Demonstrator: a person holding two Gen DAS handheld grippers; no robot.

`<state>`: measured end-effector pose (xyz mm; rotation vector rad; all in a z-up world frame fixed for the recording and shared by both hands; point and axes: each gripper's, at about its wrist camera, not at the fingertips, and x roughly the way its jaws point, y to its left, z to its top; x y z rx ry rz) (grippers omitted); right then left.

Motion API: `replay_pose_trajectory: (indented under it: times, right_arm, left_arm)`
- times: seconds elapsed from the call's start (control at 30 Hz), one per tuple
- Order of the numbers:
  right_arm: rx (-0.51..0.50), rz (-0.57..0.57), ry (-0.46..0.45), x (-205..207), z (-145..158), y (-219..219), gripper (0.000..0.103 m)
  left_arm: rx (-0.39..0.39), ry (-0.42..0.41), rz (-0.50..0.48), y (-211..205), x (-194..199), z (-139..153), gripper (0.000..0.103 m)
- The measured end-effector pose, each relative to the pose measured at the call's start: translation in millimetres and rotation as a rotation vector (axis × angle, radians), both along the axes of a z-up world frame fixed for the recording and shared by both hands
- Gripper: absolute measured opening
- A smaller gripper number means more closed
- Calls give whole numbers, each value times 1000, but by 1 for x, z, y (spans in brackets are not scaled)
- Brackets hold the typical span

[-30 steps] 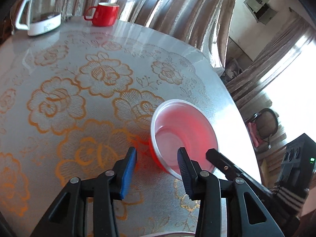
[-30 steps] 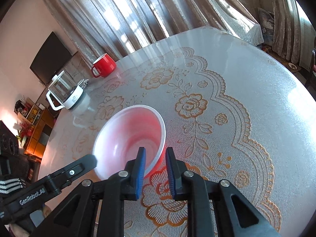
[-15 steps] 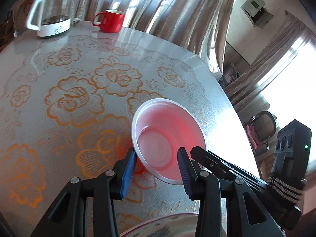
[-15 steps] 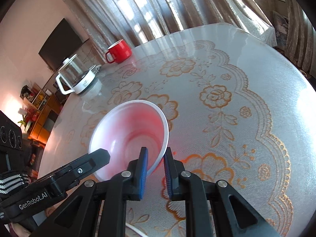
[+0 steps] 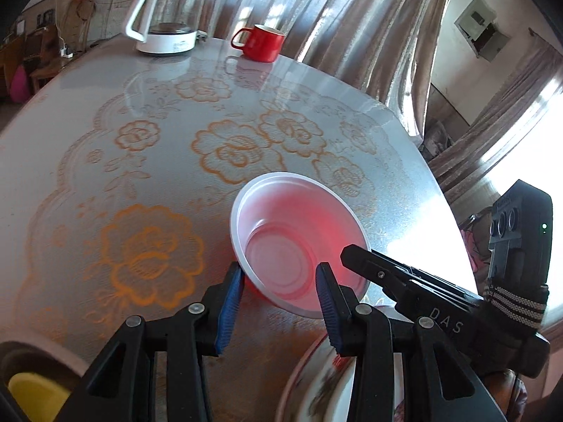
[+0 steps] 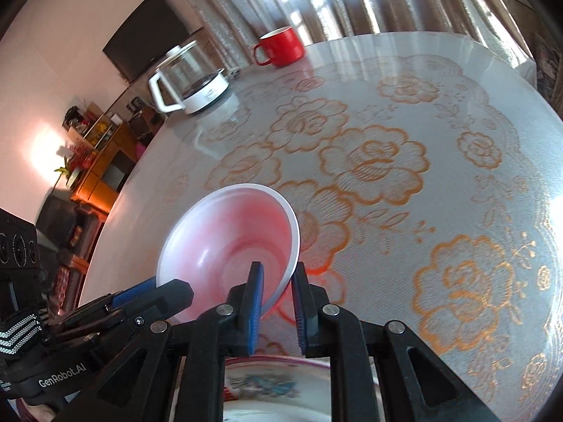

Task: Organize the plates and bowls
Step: 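Lift the red-and-pink bowl and carry it toward the steel bowl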

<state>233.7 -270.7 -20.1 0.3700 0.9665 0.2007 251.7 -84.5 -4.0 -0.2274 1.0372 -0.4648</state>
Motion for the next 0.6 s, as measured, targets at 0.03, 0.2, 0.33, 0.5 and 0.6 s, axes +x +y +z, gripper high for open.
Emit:
replay_pose_trajectory:
  times: [0.03,0.2,0.33,0.5,0.6]
  right_arm:
    - [-3,11,4,0,-1,6,15]
    - [-14,32,18,1,-5,26,17]
    - [-12,24,24,0,-6,32,20]
    - [-14,17,20,0,-4,36,20]
    - [-25,24,17,-1,-5,41,19]
  left_arm:
    - [1,3,3,6,-2,0,42]
    - [14,9,40,25,-7,4,43]
    - [4,19,48,32,-8,6,44]
    - [-15,28,50,37,-10,7,44]
    - [-7,16,30,35,-15,9,42]
